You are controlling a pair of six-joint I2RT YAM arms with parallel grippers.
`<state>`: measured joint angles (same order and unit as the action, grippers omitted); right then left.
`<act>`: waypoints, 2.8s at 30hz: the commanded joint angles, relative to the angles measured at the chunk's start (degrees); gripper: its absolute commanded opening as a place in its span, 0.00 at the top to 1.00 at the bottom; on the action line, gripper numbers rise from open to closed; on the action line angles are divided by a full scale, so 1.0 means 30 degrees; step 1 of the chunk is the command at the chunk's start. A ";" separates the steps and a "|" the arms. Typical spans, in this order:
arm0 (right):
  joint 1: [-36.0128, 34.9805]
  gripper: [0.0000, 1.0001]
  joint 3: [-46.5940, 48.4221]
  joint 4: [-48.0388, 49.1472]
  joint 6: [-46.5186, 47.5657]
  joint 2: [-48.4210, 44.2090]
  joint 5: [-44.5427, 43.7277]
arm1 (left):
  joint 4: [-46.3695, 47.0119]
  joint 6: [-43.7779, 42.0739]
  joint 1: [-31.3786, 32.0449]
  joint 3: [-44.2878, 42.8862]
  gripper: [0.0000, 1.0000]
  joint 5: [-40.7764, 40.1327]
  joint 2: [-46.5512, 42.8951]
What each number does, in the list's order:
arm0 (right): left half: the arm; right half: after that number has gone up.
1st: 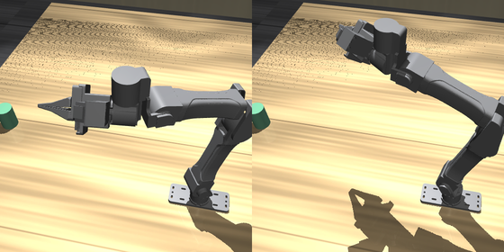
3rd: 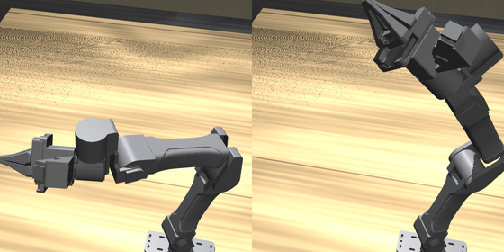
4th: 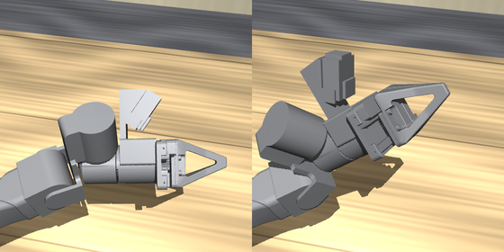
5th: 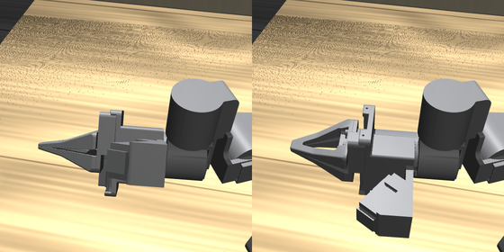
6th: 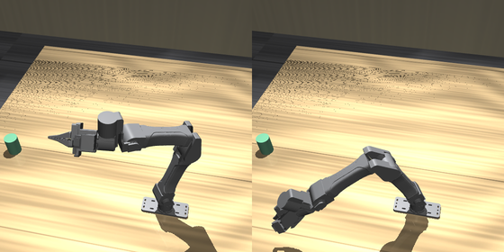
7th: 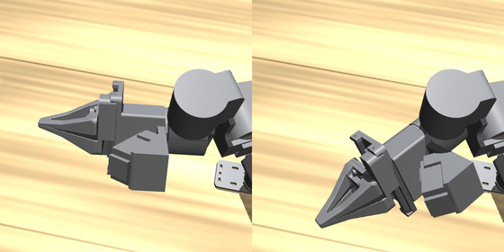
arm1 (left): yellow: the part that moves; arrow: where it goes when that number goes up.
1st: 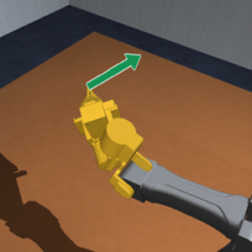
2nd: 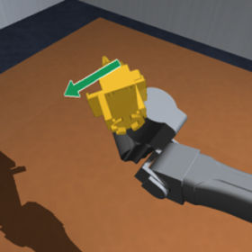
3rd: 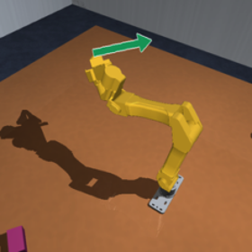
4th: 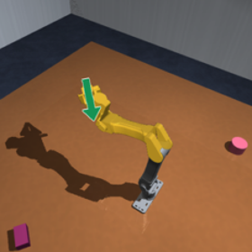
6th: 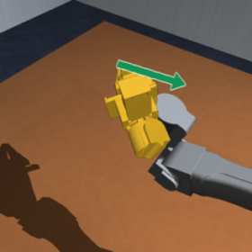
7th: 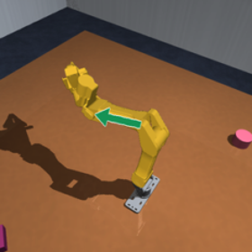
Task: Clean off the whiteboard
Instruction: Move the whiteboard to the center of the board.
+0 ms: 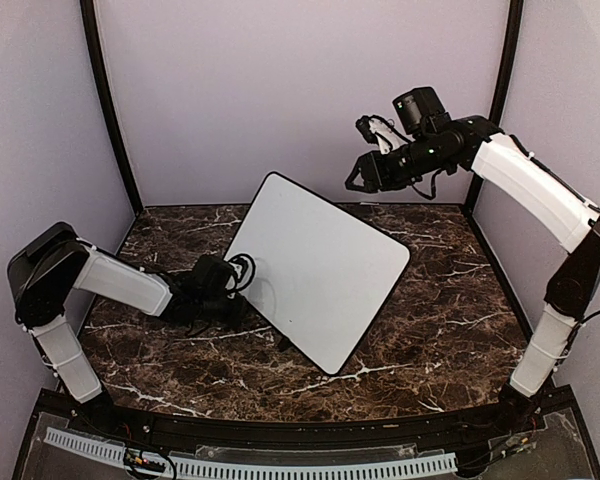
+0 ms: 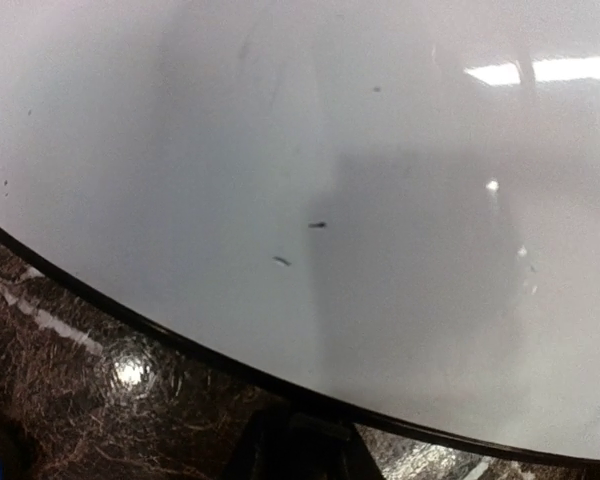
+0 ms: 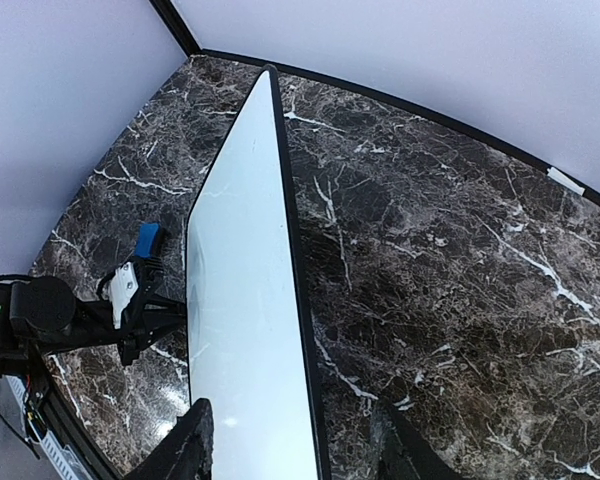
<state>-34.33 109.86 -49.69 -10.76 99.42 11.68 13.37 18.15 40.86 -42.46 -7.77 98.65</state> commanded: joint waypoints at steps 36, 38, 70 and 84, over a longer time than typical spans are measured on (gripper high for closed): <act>0.0112 0.35 -0.1654 0.0869 -0.0875 -0.2353 -0.3366 | -0.2368 0.7153 0.1806 -1.2201 1.00 -0.4838 0.9210; 0.0104 0.35 -0.1831 0.0973 -0.0921 -0.2453 -0.3367 | -0.2711 0.7879 0.1817 -1.2631 1.00 -0.5062 0.9570; 0.0108 0.34 -0.3540 0.1754 -0.0924 -0.3571 -0.3570 | -0.5845 0.6101 0.5073 -2.2532 0.87 -0.4322 1.5775; 0.0127 0.01 -0.4505 0.2263 -0.0509 -0.4230 -0.4260 | -0.1744 0.4823 0.5152 -1.6932 0.11 -0.3077 1.1647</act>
<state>-34.33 97.97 -46.15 -12.71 89.56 1.17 7.29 34.20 55.90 -100.12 -21.15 139.28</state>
